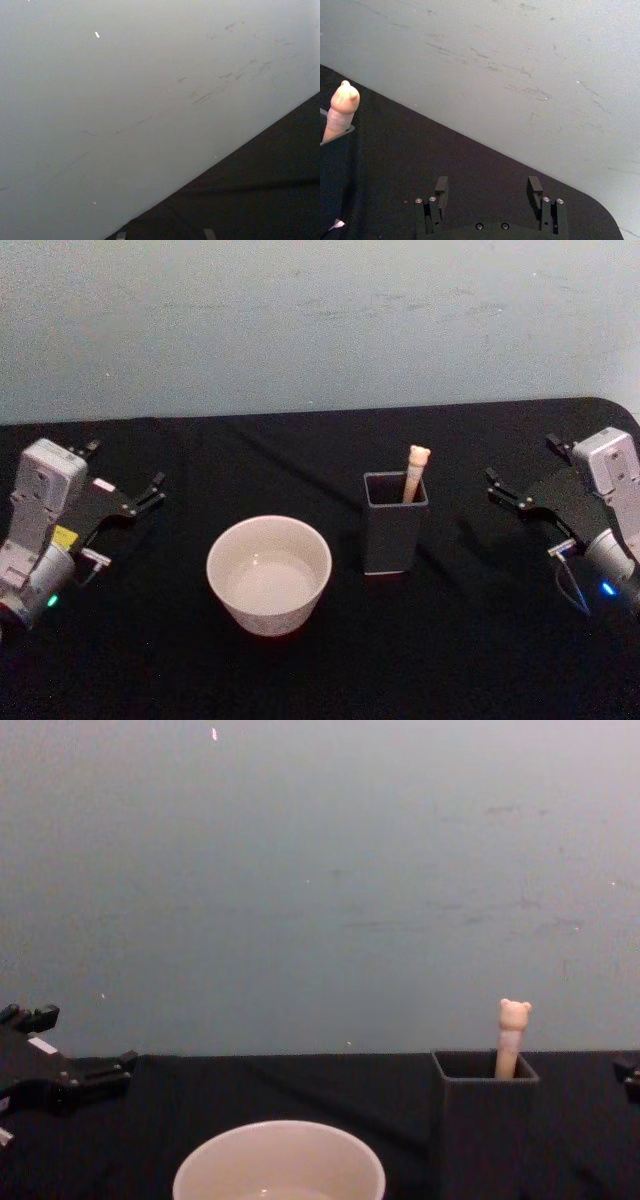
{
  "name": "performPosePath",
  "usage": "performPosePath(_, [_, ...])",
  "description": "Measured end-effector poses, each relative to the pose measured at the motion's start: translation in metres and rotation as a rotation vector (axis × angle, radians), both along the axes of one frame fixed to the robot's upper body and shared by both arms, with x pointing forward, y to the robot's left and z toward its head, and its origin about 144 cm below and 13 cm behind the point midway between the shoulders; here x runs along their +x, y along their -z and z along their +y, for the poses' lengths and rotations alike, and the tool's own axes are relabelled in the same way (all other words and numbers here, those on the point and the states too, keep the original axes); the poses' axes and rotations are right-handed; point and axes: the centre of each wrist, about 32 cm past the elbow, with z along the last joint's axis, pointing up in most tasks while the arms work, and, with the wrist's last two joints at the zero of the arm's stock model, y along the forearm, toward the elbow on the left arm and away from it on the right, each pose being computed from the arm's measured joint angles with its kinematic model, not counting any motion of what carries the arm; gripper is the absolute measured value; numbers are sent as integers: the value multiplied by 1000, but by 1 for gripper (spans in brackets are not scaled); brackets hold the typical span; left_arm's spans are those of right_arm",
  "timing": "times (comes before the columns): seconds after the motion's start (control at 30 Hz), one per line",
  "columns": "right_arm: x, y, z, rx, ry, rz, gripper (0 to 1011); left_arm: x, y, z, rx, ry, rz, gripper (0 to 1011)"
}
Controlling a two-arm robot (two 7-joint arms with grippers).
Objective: Pick up the stirring spoon with one hand, stir inside the cup, then place it back in its original position.
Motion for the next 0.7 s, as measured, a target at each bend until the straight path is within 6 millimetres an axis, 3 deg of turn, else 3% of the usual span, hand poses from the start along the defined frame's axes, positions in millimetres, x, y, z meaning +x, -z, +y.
performPosePath(0.3, [-3, -12, -2, 70, -26, 28, 1002, 0, 0, 0, 0, 0, 0, 1001])
performPosePath(0.7, [-25, -32, -15, 185, -237, 110, 1002, 0, 0, 0, 0, 0, 0, 1001])
